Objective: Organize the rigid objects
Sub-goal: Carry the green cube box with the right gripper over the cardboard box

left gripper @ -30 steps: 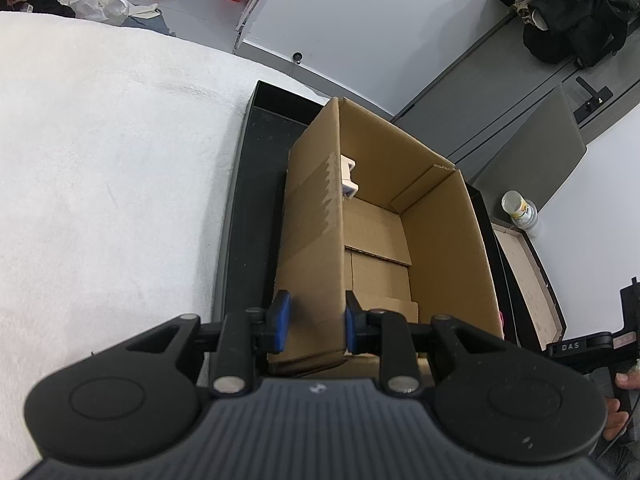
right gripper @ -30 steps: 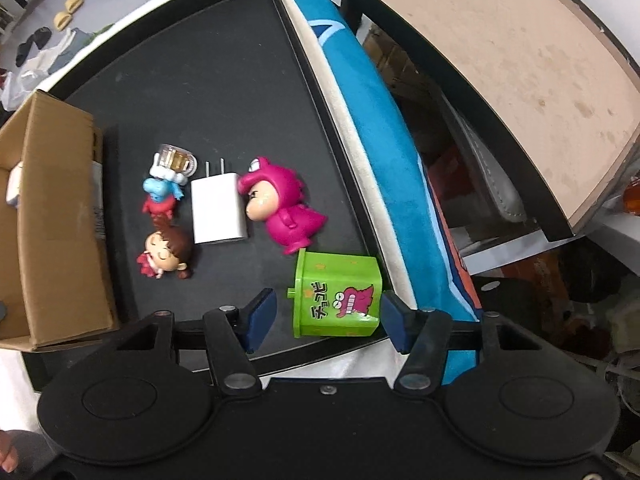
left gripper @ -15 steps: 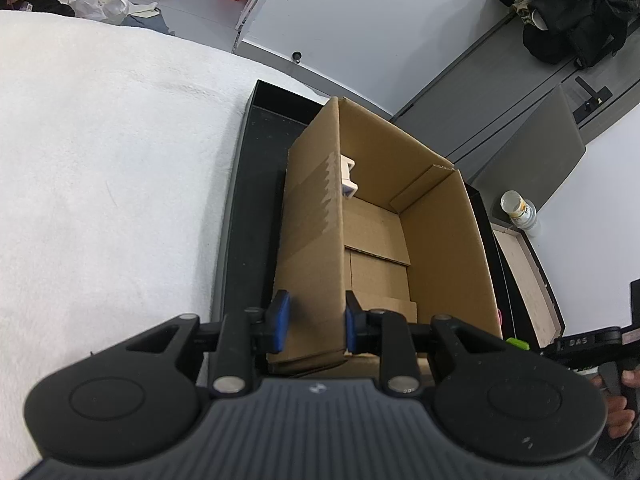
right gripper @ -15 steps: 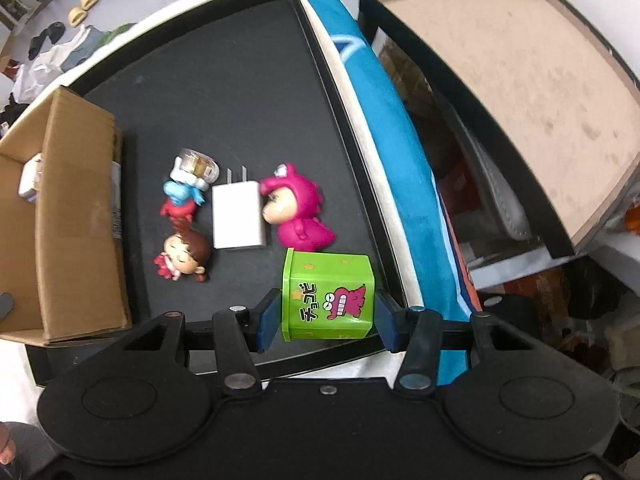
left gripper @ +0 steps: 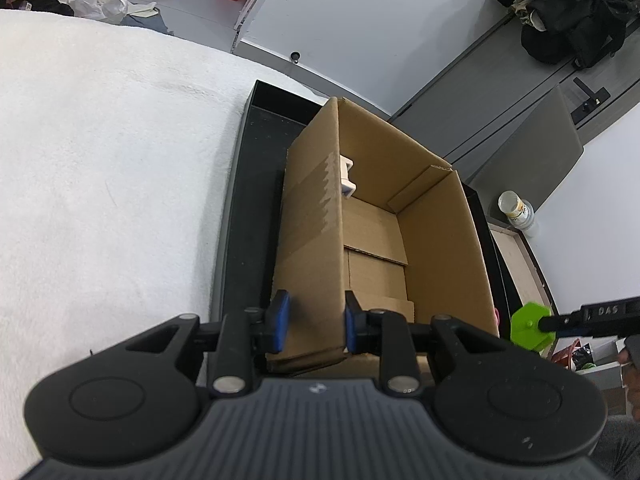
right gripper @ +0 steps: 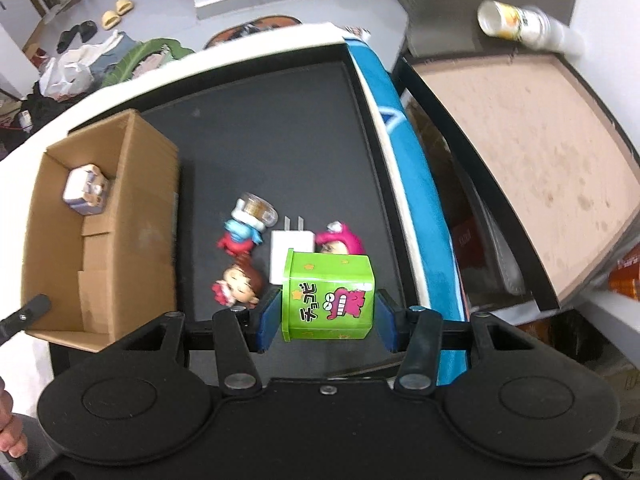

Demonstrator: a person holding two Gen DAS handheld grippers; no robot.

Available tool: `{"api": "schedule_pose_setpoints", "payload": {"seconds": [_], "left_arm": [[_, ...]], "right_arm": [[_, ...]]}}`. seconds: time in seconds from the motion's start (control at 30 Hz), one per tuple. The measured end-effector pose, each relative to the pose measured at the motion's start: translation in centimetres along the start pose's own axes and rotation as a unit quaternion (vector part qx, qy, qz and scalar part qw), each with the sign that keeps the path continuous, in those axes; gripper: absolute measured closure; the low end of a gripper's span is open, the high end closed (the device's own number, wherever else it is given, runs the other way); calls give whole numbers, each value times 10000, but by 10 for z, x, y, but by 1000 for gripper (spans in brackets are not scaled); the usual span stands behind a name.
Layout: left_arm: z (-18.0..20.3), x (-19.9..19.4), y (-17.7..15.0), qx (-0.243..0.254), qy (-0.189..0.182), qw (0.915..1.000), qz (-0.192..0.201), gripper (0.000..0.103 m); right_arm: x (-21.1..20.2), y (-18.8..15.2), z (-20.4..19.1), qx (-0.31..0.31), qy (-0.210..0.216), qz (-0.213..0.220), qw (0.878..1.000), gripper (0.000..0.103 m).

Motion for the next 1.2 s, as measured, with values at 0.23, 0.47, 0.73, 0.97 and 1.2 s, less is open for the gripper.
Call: {"api": "schedule_pose_setpoints", "payload": {"seconds": [0.23, 0.47, 0.73, 0.97, 1.2], "left_arm": [[0, 0, 0, -4, -6, 10000, -1, 78], [0, -1, 0, -5, -9, 10000, -1, 78], [1, -2, -1, -8, -20, 10000, -2, 78], [1, -4, -2, -5, -37, 10000, 0, 78], [0, -4, -1, -20, -58, 10000, -5, 78]], "right_arm": [[-22, 11, -29, -271, 74, 229, 9993, 55], [-39, 22, -52, -454, 106, 427, 9980, 55], [-53, 33, -78, -655, 138, 592, 9960, 55], [-57, 39, -106, -862, 159, 680, 9938, 55], [-53, 43, -130, -1047, 156, 693, 9920, 54]]}}
Point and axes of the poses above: each gripper's, at about its wrist camera, not at the fingertips, and x roughly the way its jaws point, z to its right, y to its top, the point moved 9 cm from there along x, roughly the way its jaws point, and after that the axes turned 7 degrees about -z, right-handed, at the moved point
